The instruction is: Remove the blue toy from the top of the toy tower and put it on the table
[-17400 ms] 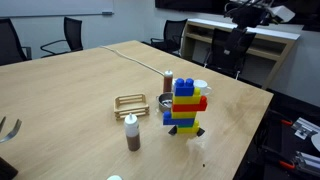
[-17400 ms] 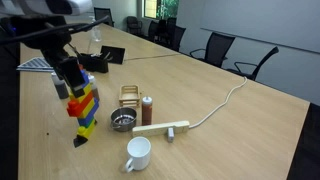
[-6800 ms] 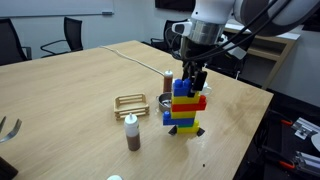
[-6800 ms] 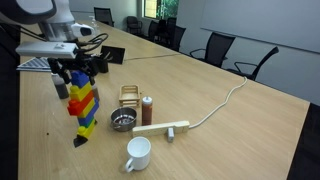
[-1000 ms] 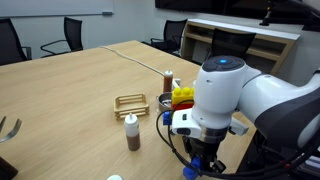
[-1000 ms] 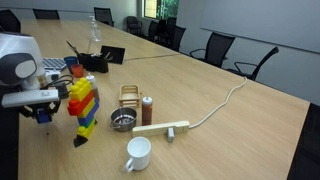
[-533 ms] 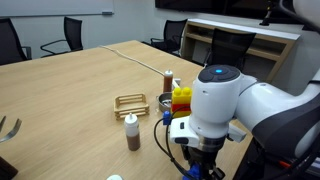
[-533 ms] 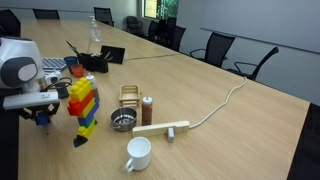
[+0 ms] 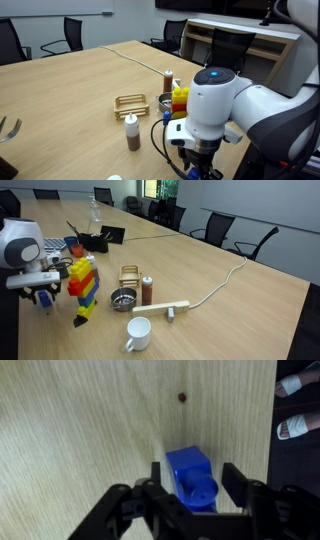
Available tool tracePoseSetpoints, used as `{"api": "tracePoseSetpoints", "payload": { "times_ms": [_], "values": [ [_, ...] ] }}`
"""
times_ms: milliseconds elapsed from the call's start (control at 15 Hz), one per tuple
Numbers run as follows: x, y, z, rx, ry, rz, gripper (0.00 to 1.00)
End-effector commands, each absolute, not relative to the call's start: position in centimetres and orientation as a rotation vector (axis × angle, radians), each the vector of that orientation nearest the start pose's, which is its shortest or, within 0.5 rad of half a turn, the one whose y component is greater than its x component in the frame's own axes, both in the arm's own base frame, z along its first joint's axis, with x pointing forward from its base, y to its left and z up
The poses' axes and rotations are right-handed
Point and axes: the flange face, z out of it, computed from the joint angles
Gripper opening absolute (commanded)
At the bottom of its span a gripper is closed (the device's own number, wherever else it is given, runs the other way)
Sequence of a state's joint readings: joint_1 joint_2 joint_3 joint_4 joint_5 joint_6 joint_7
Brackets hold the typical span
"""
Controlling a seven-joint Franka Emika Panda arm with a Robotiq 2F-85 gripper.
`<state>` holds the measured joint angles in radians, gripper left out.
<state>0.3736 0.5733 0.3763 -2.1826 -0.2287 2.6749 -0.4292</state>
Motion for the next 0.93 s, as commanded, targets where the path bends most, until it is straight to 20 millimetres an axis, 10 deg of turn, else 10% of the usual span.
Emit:
{"api": "tracePoseSetpoints", "payload": {
  "times_ms": [0, 467, 533, 867],
  "values": [
    [39.7, 38.8, 14.4, -2.41, -1.851, 0.085, 0.95],
    [40.4, 40.3, 23.8, -2.656, -1.641, 0.148, 1.0],
    [41.4, 40.3, 21.6, -2.585, -1.723, 0.055, 1.0],
    [40.4, 40.4, 23.7, -2.648, -1.664, 0.138, 1.0]
  ]
}}
